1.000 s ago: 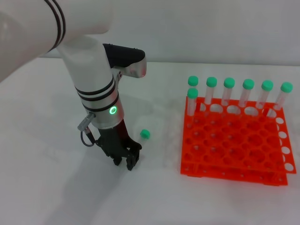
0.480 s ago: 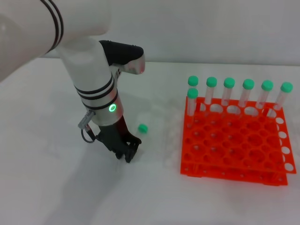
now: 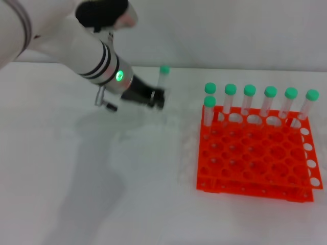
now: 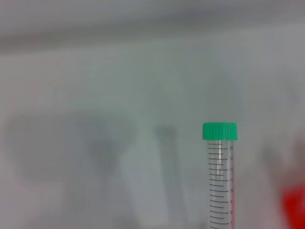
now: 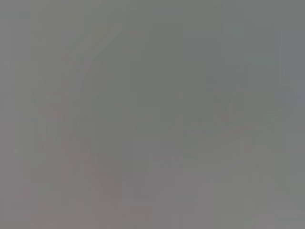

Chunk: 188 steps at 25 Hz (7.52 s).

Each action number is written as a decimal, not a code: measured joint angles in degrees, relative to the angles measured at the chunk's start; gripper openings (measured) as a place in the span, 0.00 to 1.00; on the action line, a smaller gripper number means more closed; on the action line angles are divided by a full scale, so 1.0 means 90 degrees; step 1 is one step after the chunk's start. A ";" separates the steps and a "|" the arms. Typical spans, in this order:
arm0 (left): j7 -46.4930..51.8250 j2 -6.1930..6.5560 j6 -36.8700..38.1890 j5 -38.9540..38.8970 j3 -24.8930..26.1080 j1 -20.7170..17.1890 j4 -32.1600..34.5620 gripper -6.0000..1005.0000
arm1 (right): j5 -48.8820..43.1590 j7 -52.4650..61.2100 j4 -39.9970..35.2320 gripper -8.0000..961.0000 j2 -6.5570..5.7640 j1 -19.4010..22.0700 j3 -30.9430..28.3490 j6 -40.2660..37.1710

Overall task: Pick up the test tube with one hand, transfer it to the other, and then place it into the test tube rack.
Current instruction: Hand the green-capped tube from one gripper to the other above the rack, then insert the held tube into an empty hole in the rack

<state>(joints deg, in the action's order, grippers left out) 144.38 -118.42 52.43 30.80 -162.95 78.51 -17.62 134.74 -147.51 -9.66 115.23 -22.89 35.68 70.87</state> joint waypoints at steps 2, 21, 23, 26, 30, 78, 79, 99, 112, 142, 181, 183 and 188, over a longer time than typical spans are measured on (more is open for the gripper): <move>-0.0986 0.0009 -0.0574 -0.1375 0.0000 -0.0334 -0.0024 0.21 | 0.0000 0.0009 0.0000 0.86 0.0000 -0.0001 0.0001 -0.0003; -1.2856 -0.0139 0.1394 -1.0635 0.0011 -0.3677 0.3111 0.23 | 0.0051 0.1228 -0.0141 0.86 -0.0104 0.0118 -0.0071 -0.0040; -1.3309 -0.0166 0.1301 -1.0331 0.0010 -0.3669 0.3428 0.23 | -0.0178 0.1645 -0.0380 0.85 -0.0159 0.0195 0.0108 -0.0002; -1.3841 -0.0202 0.1097 -0.9872 0.0011 -0.3585 0.3891 0.24 | -0.0790 0.2450 -0.0929 0.85 -0.0307 0.0366 0.0429 0.0319; -1.4313 -0.0234 0.0795 -0.9608 0.0013 -0.3453 0.4331 0.24 | -0.1527 0.3088 -0.1123 0.85 -0.0601 0.0437 0.0490 0.1718; -1.4725 -0.0260 0.0104 -0.8748 0.0020 -0.3115 0.4889 0.30 | -0.3642 0.3861 -0.2321 0.27 -0.0264 -0.0545 0.0899 0.2631; -1.4726 -0.0260 0.0105 -0.8751 0.0020 -0.3118 0.4891 0.30 | -0.3640 0.3860 -0.2321 0.26 -0.0264 -0.0543 0.0900 0.2637; -1.5815 -0.0260 0.0077 -0.8826 0.0399 -0.3981 0.4940 0.50 | -0.3533 0.3842 -0.2324 0.23 -0.0252 -0.0473 0.0675 0.2677; -1.5965 -0.0196 0.2155 -0.9001 0.2024 -0.6710 0.4773 0.89 | -0.3569 0.3171 -0.2278 0.22 0.0049 -0.0858 0.1274 0.1991; -1.4727 -0.0172 0.2465 -0.9834 0.2178 -0.6896 0.3842 0.89 | -0.3143 0.1872 -0.0760 0.24 0.0107 -0.1900 0.2315 0.0037; -1.4724 -0.0162 0.2465 -0.9981 0.2189 -0.6705 0.3803 0.89 | -0.3134 0.1706 -0.0176 0.30 0.0107 -0.1860 0.2353 -0.0706; -1.4724 -0.0162 0.2466 -0.9983 0.2189 -0.6669 0.3782 0.89 | -0.3134 0.1706 -0.0164 0.38 0.0107 -0.1855 0.2343 -0.0689; -1.4724 -0.0162 0.2466 -0.9990 0.2188 -0.6597 0.3743 0.89 | -0.3135 0.1784 -0.0225 0.53 0.0100 -0.1714 0.2343 -0.0500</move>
<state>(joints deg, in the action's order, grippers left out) 11.86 -119.88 74.62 -59.12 -143.26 19.14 16.07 106.52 -131.46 -11.69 116.12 -38.32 56.77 66.37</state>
